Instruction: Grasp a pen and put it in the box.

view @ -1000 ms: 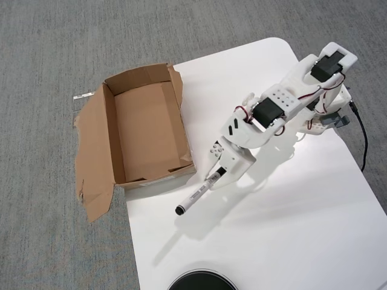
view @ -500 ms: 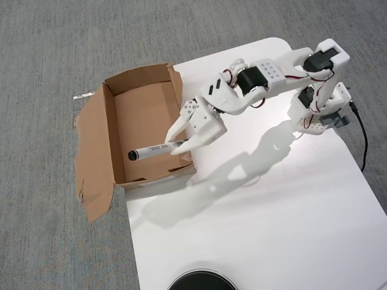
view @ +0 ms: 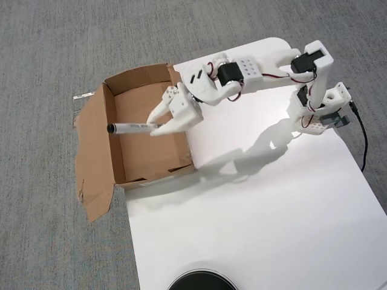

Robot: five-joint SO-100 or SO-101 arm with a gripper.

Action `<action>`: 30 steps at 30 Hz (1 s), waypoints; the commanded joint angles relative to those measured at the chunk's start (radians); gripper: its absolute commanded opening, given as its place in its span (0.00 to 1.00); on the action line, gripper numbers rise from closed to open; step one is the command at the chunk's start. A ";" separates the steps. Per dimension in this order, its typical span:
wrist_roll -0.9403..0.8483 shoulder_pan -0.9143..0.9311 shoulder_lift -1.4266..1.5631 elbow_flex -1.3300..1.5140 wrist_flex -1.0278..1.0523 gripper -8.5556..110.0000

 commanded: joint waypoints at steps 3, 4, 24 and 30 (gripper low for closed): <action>-0.001 0.076 -0.035 -0.044 -0.015 0.08; -0.001 0.087 -0.043 -0.044 -0.015 0.08; 0.001 0.157 -0.288 -0.050 -0.144 0.08; 0.001 0.156 -0.365 -0.050 -0.144 0.08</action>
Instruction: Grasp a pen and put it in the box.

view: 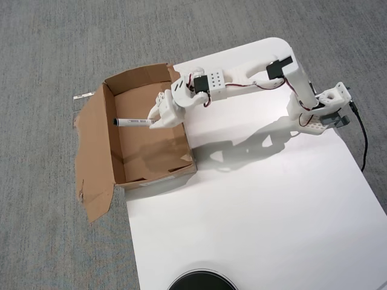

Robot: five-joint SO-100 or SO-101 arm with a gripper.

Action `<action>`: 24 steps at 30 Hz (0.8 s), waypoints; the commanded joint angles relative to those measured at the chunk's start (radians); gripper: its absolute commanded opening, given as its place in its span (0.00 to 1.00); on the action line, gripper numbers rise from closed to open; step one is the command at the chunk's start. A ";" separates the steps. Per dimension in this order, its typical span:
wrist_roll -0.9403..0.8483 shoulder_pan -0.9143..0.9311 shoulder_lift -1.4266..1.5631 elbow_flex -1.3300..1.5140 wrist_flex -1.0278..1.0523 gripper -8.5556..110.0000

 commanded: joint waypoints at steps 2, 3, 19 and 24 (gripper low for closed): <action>0.001 -0.001 -0.044 -0.036 -0.014 0.08; 0.001 -0.001 -0.055 -0.036 -0.011 0.08; 0.001 -0.013 -0.100 -0.022 -0.005 0.08; 0.001 -0.013 -0.100 -0.021 -0.008 0.08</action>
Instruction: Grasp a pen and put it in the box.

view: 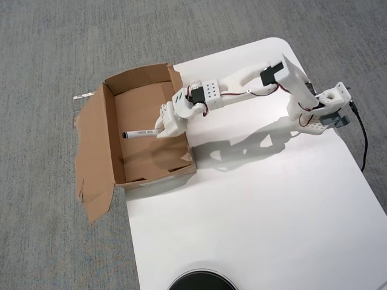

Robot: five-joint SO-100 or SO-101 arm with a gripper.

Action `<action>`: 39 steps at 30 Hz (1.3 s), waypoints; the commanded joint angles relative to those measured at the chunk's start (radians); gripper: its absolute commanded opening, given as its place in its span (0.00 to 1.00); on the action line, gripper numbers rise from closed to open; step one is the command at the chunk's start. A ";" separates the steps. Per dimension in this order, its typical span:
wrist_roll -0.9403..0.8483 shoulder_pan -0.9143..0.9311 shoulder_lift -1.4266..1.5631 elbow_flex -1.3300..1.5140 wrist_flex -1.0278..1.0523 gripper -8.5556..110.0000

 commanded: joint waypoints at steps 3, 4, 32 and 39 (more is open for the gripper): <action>0.002 0.002 0.011 -0.019 -0.009 0.11; 0.002 0.002 0.011 -0.019 -0.009 0.13; -0.001 -0.002 0.091 -0.035 0.000 0.17; -0.002 -0.004 0.170 -0.035 0.000 0.07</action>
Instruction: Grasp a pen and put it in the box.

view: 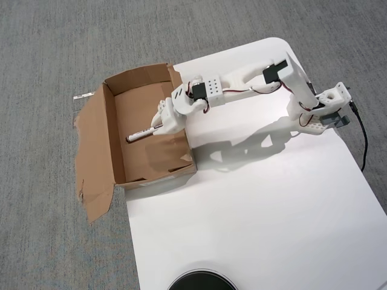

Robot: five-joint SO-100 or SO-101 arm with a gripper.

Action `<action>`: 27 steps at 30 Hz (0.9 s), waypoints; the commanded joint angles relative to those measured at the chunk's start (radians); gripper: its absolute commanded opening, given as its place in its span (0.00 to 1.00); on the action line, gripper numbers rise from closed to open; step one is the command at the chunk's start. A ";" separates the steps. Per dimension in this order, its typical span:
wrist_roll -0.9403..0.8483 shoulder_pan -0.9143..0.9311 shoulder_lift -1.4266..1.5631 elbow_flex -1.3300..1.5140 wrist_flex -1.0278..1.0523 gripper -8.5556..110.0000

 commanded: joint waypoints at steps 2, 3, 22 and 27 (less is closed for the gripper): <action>-0.012 -0.021 0.138 -0.035 0.000 0.07; -0.027 -0.027 0.153 -0.035 0.000 0.08; -0.686 -0.053 0.538 -0.016 0.017 0.08; -0.814 -0.053 0.660 -0.016 0.186 0.08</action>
